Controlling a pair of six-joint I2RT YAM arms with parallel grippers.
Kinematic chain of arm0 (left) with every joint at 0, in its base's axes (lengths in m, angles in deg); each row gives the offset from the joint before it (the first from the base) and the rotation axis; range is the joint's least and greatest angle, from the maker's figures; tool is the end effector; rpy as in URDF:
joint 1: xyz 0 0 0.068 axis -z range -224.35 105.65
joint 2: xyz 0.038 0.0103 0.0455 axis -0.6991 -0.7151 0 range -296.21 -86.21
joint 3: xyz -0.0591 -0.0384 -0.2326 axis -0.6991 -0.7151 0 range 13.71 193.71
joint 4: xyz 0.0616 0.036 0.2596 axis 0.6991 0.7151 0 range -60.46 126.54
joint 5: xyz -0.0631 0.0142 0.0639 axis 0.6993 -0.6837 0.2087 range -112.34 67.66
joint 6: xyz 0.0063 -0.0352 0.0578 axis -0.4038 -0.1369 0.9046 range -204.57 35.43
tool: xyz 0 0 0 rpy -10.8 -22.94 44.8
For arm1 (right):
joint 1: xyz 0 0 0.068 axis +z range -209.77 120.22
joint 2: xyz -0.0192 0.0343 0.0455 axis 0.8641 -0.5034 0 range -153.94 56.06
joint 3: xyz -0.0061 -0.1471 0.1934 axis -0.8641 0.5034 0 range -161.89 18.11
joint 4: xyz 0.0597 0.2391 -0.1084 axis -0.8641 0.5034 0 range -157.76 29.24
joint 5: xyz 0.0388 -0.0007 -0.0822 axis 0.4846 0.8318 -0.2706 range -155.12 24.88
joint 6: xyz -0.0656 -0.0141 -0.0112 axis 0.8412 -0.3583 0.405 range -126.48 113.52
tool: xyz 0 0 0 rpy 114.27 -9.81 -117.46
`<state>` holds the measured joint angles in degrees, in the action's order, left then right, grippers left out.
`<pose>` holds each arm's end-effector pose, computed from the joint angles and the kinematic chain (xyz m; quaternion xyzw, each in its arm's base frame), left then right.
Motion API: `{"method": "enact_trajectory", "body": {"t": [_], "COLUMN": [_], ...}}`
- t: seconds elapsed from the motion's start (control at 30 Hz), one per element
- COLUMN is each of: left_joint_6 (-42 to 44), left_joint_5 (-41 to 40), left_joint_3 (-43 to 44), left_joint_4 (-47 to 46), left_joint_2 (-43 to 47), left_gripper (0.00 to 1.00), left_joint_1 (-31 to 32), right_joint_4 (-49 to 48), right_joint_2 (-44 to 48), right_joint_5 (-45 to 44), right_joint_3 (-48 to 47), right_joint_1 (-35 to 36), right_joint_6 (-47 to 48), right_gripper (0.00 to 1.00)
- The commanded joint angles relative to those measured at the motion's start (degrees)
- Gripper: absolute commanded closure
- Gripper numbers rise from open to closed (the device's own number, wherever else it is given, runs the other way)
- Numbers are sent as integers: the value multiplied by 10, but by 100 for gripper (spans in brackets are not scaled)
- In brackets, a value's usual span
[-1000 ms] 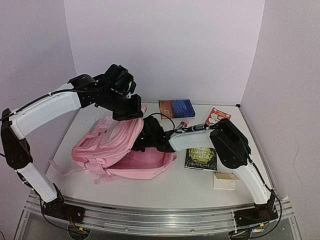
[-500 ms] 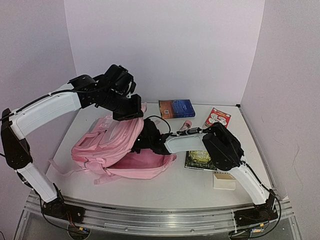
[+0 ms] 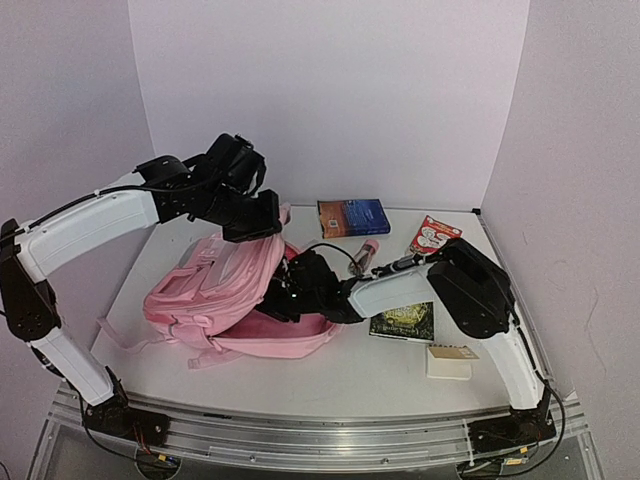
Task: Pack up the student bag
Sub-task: Adjust the book in the student bag.
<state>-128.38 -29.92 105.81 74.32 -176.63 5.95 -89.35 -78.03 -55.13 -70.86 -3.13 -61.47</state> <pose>0.2397 -0.2775 0.3265 0.0256 0.9154 -0.2494 0.3149 0.2784 0.4401 0.0928 -0.0598 0.8325 0.4926 0.2465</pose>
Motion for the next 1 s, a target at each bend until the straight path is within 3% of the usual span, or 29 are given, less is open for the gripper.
{"method": "enact_trajectory", "body": {"t": [0.0, 0.17, 0.27, 0.37, 0.43, 0.5, 0.57, 0.63, 0.77, 0.97], "left_joint_6": [-4, 17, 27, 33, 37, 40, 46, 54, 48, 39], "left_joint_5": [-63, -32, 14, 61, 105, 137, 161, 177, 229, 254], "left_joint_3": [-34, -84, -117, -137, -141, -135, -119, -93, -38, 65], "left_joint_4": [-54, -84, -127, -171, -201, -224, -241, -250, -278, -255], "left_joint_2": [46, 55, 55, 45, 28, 9, -19, -53, -138, -288], "left_gripper": [100, 98, 84, 62, 42, 18, 4, 0, 0, 1], "left_joint_1": [-5, -6, -6, -6, -5, -2, 5, 19, 28, 55], "right_joint_4": [4, 46, 97, 181, 220, 263, 345, 416, 483, 486], "right_joint_2": [122, 224, 300, 382, 445, 501, 554, 596, 642, 647], "right_joint_5": [-36, -45, -58, -86, -116, -160, -215, -261, -252, -122], "right_joint_3": [85, 181, 252, 318, 362, 392, 403, 404, 429, 478], "right_joint_1": [-16, -41, -68, -113, -141, -164, -180, -197, -263, -379], "right_joint_6": [21, 37, 49, 40, 48, 76, 108, 145, 173, 186], "right_gripper": [63, 52, 47, 44, 41, 30, 15, 3, 2, 2]}}
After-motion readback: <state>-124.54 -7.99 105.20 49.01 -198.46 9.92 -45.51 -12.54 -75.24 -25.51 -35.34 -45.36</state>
